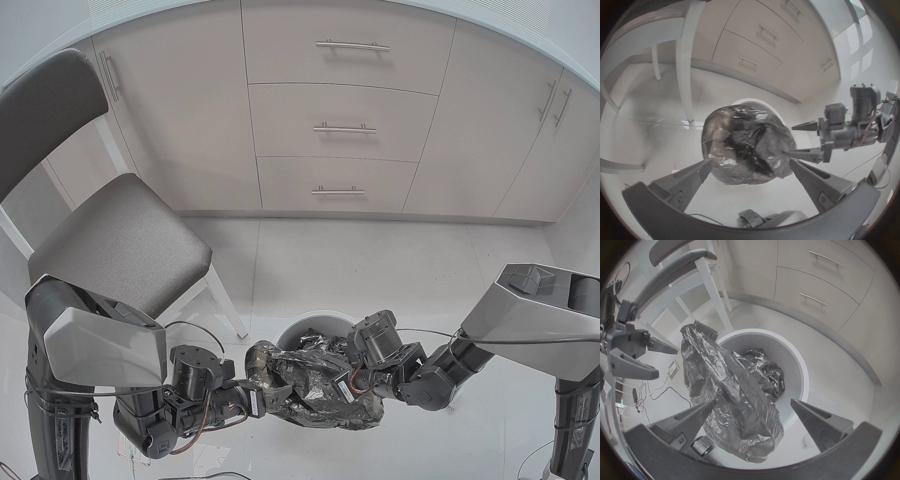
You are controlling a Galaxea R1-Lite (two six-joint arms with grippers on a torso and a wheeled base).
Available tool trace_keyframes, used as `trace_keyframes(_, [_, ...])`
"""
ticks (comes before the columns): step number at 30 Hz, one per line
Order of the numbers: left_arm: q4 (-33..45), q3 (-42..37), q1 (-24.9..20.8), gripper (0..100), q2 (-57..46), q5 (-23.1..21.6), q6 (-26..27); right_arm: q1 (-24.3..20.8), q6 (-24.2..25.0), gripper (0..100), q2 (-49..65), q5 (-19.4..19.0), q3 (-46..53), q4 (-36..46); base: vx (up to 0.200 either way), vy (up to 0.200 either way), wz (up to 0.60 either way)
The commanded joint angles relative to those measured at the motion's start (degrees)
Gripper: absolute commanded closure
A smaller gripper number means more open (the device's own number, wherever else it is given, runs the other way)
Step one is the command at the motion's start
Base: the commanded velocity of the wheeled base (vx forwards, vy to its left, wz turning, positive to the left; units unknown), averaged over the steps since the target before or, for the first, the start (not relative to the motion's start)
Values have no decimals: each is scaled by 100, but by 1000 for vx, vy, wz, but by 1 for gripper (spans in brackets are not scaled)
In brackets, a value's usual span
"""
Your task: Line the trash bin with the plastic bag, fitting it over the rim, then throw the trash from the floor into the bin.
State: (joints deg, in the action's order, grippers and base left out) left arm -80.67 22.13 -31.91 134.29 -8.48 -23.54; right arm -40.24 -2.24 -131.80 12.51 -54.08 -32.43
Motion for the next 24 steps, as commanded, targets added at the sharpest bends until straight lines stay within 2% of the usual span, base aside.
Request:
trace_keyframes(1, [227,134,133,0,18,154,245,43,-13,0,-29,-3,-138,0,0,0,0])
trace_keyframes(7, [218,187,115,0,220,541,728,43,-13,0,-73,-3,-217,0,0,0,0])
trace_keyframes(13, [262,345,124,0,378,699,1062,43,-13,0,-82,-11,-252,0,0,0,0])
trace_keyframes(15, [262,538,133,0,625,1033,1378,51,-4,0,-153,-3,-349,0,0,0,0])
trace_keyframes(24, [244,820,203,0,827,1147,1414,139,-4,0,-346,41,-674,8,0,0,0])
